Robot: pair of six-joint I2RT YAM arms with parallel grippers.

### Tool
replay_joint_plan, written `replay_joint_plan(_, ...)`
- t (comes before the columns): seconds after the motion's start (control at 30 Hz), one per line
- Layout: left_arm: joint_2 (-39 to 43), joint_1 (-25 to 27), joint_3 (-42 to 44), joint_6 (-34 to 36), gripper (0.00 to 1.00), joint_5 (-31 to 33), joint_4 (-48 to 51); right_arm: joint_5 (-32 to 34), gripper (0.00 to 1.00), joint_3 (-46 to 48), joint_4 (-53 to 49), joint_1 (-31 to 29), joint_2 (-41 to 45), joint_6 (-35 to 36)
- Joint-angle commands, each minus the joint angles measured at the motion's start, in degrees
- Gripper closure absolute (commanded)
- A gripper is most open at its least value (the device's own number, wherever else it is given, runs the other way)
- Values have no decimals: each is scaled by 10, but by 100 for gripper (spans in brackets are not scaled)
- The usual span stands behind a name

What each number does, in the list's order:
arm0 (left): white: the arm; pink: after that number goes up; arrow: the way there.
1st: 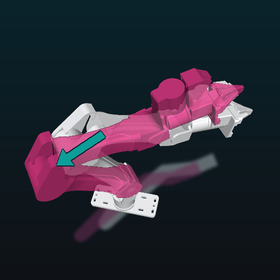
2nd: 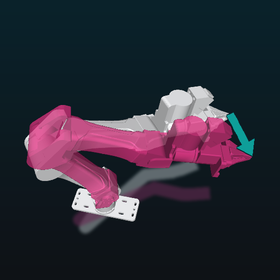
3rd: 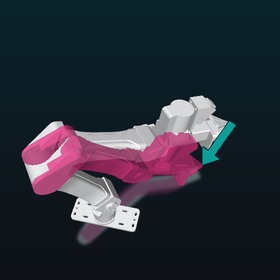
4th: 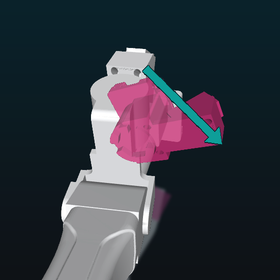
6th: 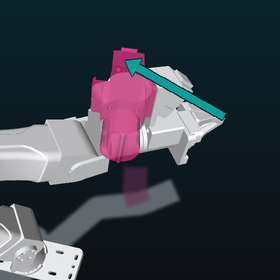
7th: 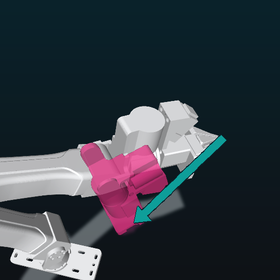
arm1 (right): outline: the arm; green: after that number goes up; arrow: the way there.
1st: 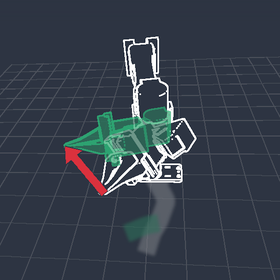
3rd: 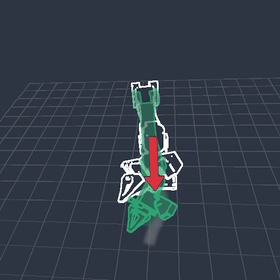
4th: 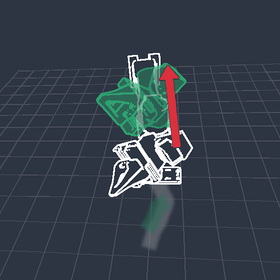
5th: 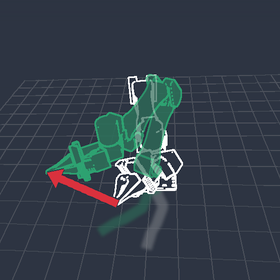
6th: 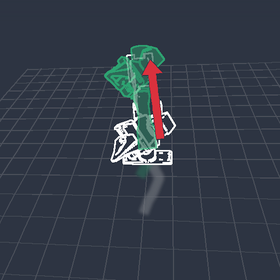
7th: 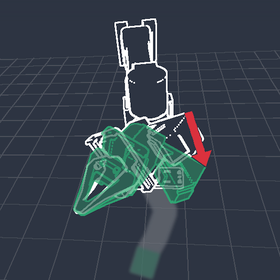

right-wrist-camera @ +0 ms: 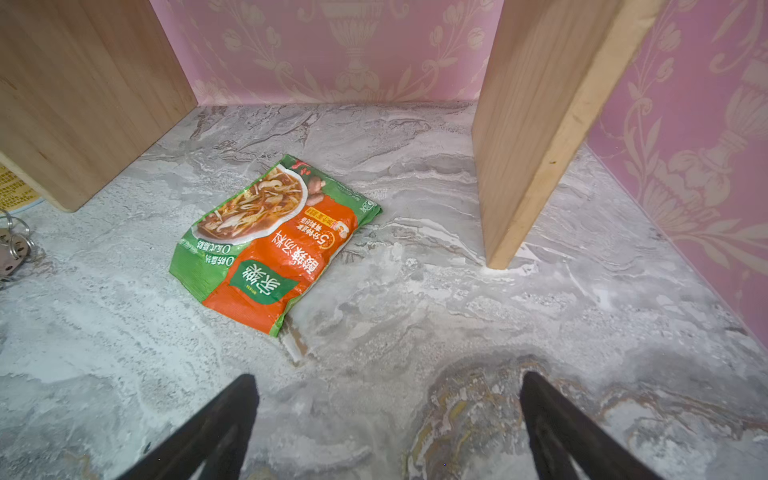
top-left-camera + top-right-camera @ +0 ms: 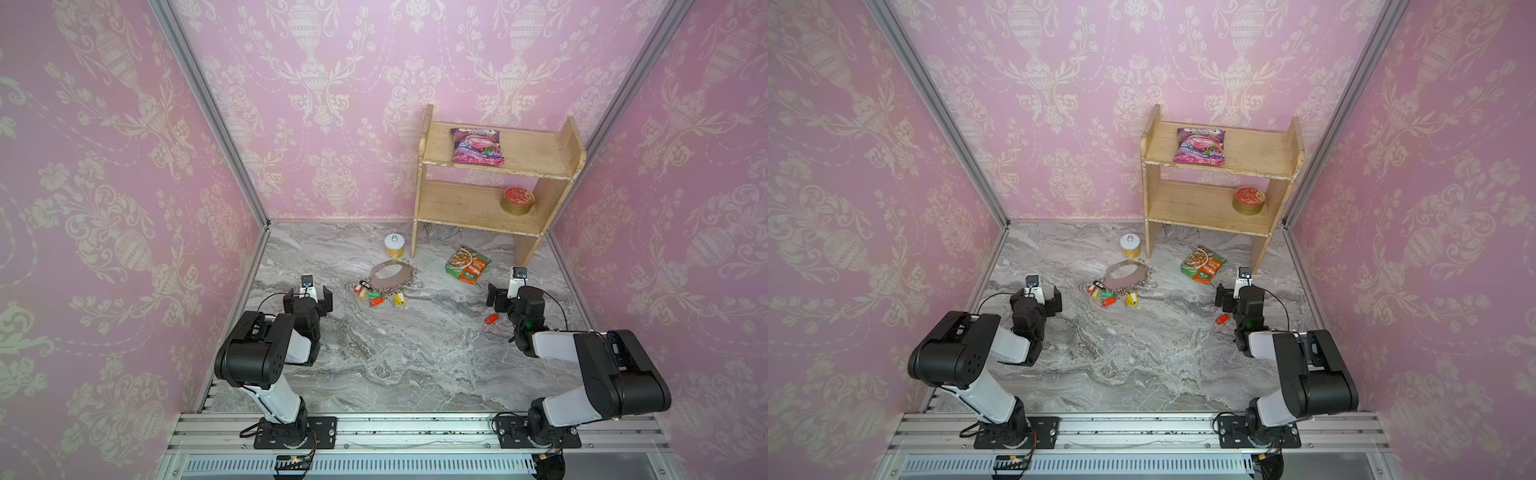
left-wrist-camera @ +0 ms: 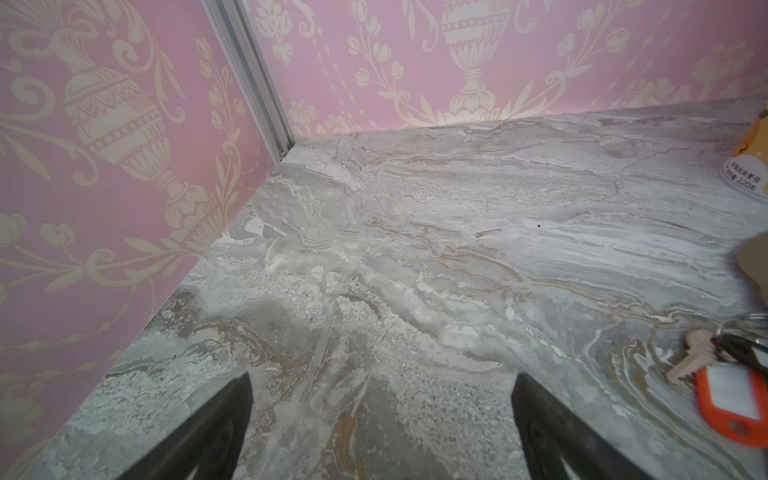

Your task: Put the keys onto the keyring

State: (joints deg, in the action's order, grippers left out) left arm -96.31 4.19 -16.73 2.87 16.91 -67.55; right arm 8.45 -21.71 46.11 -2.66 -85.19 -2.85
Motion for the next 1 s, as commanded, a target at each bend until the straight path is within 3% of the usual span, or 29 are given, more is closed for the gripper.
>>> replay_joint_plan(0.0, 12, -5, -8, -13, 1, 6, 16, 9, 0, -7, -1, 1, -4, -5)
replay_joint_plan(0.97, 26, -10, -6, -11, 1, -12, 22, 8, 0, -15, -19, 0, 5, -1)
